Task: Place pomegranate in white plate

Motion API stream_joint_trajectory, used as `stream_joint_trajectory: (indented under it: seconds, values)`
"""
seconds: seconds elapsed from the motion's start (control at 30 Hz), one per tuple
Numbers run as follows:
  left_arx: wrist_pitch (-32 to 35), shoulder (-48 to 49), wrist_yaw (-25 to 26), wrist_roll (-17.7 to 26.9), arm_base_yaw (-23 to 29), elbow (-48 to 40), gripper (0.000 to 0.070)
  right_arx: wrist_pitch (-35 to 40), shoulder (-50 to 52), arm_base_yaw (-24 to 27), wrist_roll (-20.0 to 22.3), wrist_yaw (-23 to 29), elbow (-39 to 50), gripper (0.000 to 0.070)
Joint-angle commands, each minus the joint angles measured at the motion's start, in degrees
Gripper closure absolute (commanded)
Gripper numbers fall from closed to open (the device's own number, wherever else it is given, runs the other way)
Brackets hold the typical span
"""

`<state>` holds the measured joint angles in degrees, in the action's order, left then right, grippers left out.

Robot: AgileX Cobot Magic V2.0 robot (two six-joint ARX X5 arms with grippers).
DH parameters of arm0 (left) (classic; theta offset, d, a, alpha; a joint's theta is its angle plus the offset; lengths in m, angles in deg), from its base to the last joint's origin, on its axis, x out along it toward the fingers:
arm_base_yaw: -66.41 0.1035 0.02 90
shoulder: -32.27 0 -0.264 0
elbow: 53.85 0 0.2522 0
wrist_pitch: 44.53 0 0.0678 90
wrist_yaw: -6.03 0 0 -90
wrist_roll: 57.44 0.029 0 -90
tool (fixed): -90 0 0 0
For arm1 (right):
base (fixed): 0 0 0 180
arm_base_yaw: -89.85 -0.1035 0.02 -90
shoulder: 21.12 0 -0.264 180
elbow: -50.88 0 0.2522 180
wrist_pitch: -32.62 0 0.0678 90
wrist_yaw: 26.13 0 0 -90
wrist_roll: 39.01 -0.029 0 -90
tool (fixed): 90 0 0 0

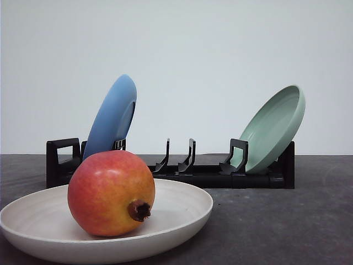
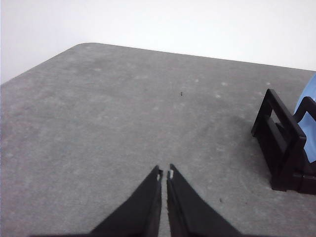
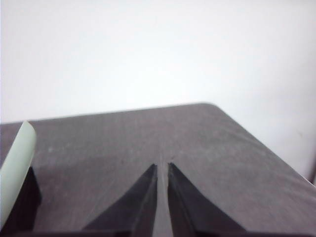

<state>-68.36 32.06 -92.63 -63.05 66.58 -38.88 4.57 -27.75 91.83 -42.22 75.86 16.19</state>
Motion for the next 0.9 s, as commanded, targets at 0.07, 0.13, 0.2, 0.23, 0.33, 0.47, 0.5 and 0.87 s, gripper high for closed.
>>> stream_joint_trajectory:
  seconds: [0.07,0.13,0.2,0.23,0.33,0.47,0.5,0.87]
  values:
    - [-0.28,0.07,0.13,-0.26,0.09,-0.57,0.0700,7.42,3.30,-0.18,1.08,-0.01,10.09,0.0665]
    - [-0.28,0.07,0.13,-0.26,0.09,-0.57,0.0700,8.51,4.31,-0.28,1.13,-0.11,13.66,0.0665]
    - [-0.28,0.07,0.13,-0.26,0.09,-0.57,0.0700,8.52,5.15,-0.49,1.28,-0.19,16.11,0.0665]
    - [-0.28,0.07,0.13,-0.26,0.09,-0.57,0.0700,8.42,5.65,-0.75,1.35,-0.34,17.27,0.0665]
    - [-0.28,0.06,0.13,-0.26,0.09,-0.57,0.0700,8.60,6.42,-1.70,2.77,-2.57,19.87,0.0665]
    - [-0.28,0.07,0.13,-0.26,0.09,-0.57,0.0700,6.26,6.42,-2.29,6.85,-7.10,20.28,0.0665]
    - [-0.28,0.05,0.13,-0.26,0.09,-0.57,0.0700,6.07,6.42,-2.28,7.78,-8.03,20.28,0.0665]
    - [-0.28,0.07,0.13,-0.26,0.09,-0.57,0.0700,3.73,6.42,-2.27,9.51,-11.57,20.28,0.0665]
